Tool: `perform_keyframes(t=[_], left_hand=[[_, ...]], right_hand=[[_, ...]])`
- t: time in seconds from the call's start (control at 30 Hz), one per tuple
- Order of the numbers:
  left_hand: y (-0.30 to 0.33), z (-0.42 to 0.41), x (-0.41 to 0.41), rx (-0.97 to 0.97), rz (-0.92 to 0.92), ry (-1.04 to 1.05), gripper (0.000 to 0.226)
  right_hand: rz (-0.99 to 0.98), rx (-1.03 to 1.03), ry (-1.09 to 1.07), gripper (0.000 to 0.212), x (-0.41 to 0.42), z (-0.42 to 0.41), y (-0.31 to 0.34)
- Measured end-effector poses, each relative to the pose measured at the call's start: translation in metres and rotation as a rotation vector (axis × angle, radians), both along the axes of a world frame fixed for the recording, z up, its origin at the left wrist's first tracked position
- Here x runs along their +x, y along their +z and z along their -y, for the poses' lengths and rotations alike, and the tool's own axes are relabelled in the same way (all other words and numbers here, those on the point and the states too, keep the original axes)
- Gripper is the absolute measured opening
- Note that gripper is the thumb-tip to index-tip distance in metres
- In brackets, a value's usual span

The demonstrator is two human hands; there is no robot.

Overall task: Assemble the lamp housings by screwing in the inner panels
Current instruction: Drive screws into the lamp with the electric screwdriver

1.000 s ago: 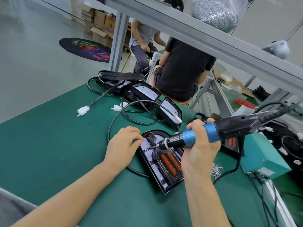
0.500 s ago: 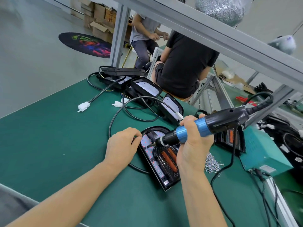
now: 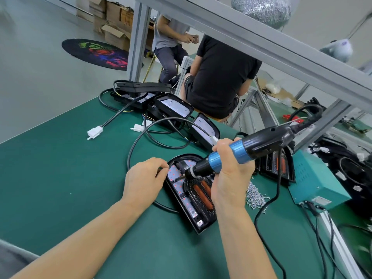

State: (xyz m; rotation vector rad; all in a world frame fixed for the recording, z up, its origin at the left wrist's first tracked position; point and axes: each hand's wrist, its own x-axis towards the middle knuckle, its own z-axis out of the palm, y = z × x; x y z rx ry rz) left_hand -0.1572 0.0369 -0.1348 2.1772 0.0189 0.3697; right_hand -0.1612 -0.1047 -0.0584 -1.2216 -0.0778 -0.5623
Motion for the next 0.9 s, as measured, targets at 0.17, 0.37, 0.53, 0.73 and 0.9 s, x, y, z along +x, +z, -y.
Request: perform_keyframes(t=[0.17,0.37,0.53,0.73,0.9], left_hand=[[0.000,-0.002,-0.001,0.004,0.013,0.044,0.011],[-0.006,-0.009,0.004,0.117,-0.020,0.075,0.015],[-0.019,-0.015,0.013,0.178,-0.070,-0.050,0.018],[-0.027,-0.016,0.019,0.270,-0.043,-0.027,0.014],[-0.026,-0.016,0.018,0.293,-0.066,-0.023,0.012]], right_hand=[[-0.023,0.077,-0.060,0.027,-0.008,0.002,0.003],[0.058,0.089,-0.200,0.020,-0.026,0.039,0.029],[0.044,-0.163,-0.447,0.039,-0.057,0.105,0.056],[-0.408,-0.573,-0.627,0.033,-0.083,0.195,0.054],[-0.950,-0.908,-0.508,0.052,-0.082,0.238,0.016]])
